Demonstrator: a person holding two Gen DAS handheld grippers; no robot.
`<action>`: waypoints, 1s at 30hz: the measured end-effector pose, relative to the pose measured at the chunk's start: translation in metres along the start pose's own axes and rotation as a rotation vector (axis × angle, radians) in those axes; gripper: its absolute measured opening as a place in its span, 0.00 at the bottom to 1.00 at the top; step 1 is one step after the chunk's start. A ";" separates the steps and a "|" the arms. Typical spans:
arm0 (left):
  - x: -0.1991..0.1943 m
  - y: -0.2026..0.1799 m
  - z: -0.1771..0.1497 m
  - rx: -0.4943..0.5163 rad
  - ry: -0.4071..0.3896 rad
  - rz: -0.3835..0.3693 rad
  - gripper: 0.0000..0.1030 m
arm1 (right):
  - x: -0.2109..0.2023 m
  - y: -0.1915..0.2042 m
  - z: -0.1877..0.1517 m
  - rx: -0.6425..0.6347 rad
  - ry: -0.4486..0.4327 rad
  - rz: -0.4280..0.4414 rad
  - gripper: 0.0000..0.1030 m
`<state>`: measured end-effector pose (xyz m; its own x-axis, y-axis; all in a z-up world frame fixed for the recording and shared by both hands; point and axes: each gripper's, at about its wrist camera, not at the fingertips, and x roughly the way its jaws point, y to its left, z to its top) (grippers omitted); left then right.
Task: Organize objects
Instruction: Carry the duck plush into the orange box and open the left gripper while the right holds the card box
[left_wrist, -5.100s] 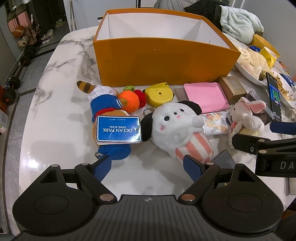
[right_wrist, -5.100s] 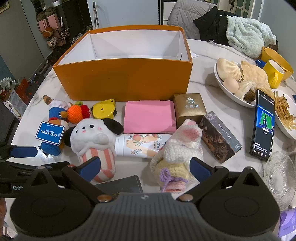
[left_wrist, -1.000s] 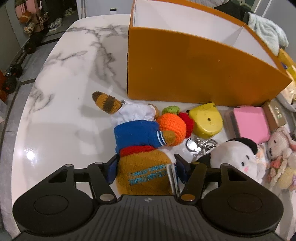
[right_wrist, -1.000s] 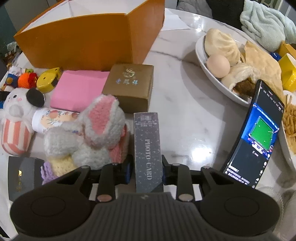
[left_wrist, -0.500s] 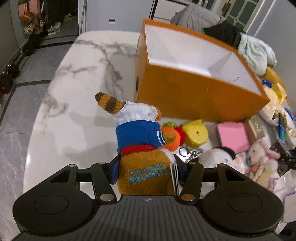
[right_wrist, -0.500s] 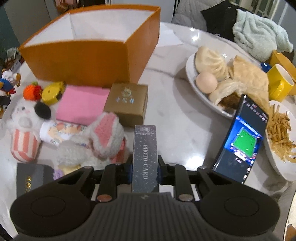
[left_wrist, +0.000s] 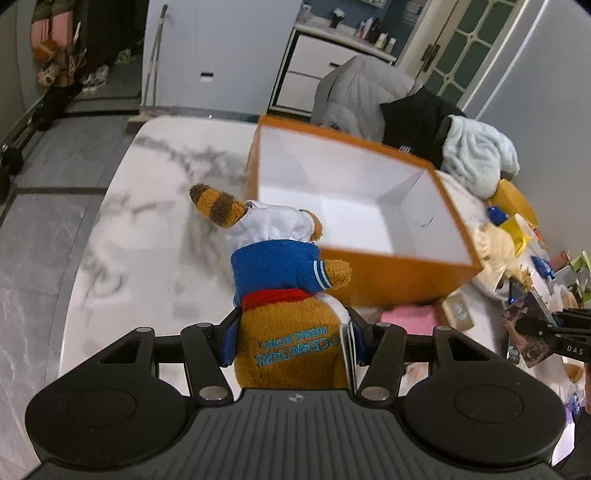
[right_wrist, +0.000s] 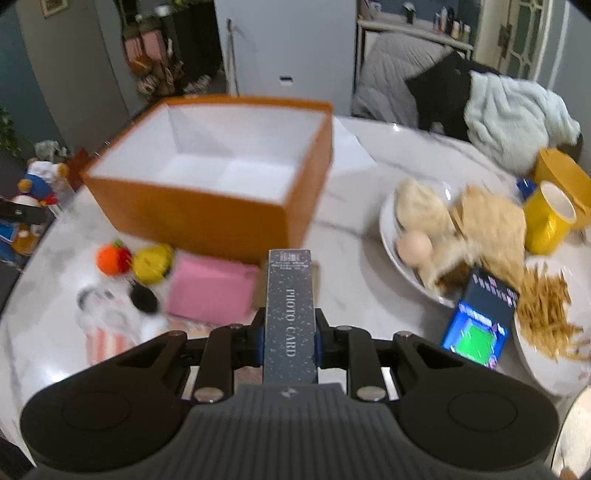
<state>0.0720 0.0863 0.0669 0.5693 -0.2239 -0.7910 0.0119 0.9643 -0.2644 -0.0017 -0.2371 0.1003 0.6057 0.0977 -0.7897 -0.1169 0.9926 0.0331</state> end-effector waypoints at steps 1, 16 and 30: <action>0.001 -0.003 0.005 0.006 -0.003 -0.001 0.63 | -0.003 0.004 0.007 -0.007 -0.015 0.001 0.24; 0.049 -0.056 0.086 0.017 -0.020 -0.023 0.63 | 0.046 0.055 0.126 -0.006 -0.093 0.071 0.24; 0.127 -0.034 0.104 -0.052 0.053 0.045 0.63 | 0.154 0.044 0.150 0.213 0.016 0.144 0.24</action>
<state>0.2288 0.0393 0.0330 0.5241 -0.1889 -0.8305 -0.0566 0.9652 -0.2552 0.2045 -0.1674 0.0720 0.5817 0.2401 -0.7771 -0.0316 0.9614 0.2733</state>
